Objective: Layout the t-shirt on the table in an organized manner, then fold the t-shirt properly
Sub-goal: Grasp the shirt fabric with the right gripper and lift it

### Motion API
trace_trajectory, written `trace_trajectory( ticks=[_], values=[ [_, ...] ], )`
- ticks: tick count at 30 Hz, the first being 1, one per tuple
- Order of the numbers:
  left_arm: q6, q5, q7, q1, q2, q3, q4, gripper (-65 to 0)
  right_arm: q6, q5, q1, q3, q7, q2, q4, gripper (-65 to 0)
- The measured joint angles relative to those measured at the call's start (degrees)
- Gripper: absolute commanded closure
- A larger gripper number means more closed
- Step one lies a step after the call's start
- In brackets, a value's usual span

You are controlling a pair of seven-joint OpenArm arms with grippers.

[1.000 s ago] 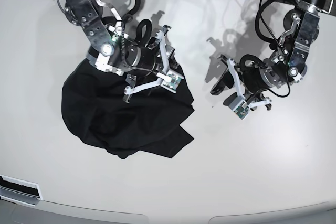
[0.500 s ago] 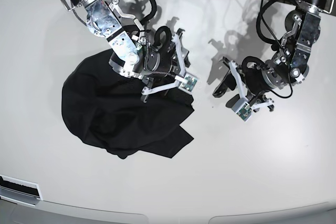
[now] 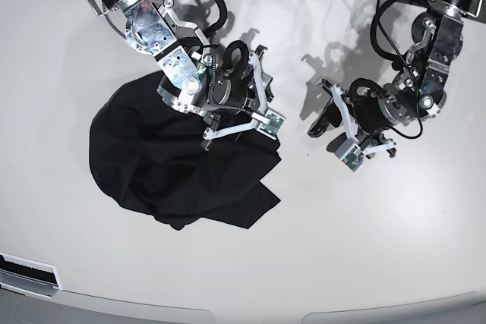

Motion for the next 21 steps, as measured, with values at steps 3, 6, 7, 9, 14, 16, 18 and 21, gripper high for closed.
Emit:
trace_trajectory(
  ticks=[3,6,7,9,14,16,18,21],
  values=[
    [0.00,-0.04,-0.02,0.04,0.02,0.00,0.00,-28.6,-2.56,0.09,0.15,0.00,1.64,-0.02,-3.67,-26.9],
    [0.00,-0.02,-0.02,0.04,0.00,-0.11,0.00,-28.6,-4.81,-2.16,0.33,0.02,3.13,0.02,-7.15,-20.7],
    [0.00,0.00,-0.02,0.04,0.00,-0.11,0.00,-28.6,-4.76,-3.37,0.48,0.00,2.99,0.00,-7.15,-18.0],
    [0.00,-0.02,-0.02,0.02,0.02,-0.11,0.00,-28.6,-4.76,-4.37,0.83,0.00,2.67,-0.15,-7.15,-14.4],
    [0.00,0.00,0.00,0.04,0.02,-0.11,0.00,-28.6,-0.35,-1.40,2.34,0.00,-2.25,-0.52,-5.03,-17.3],
    [0.00,-0.04,-0.02,0.02,0.04,-0.11,0.00,-28.6,1.66,1.64,2.97,0.00,-2.60,-0.70,-4.37,-22.7],
    [0.00,0.00,0.02,0.04,0.00,-0.11,0.00,-28.6,1.92,3.02,3.06,0.00,-2.62,-1.05,-4.37,-24.3],
    [0.00,-0.02,-0.02,0.02,0.00,-0.11,0.00,-28.6,1.31,2.82,2.84,-0.04,-2.62,-1.09,-4.37,-18.8]
  ],
)
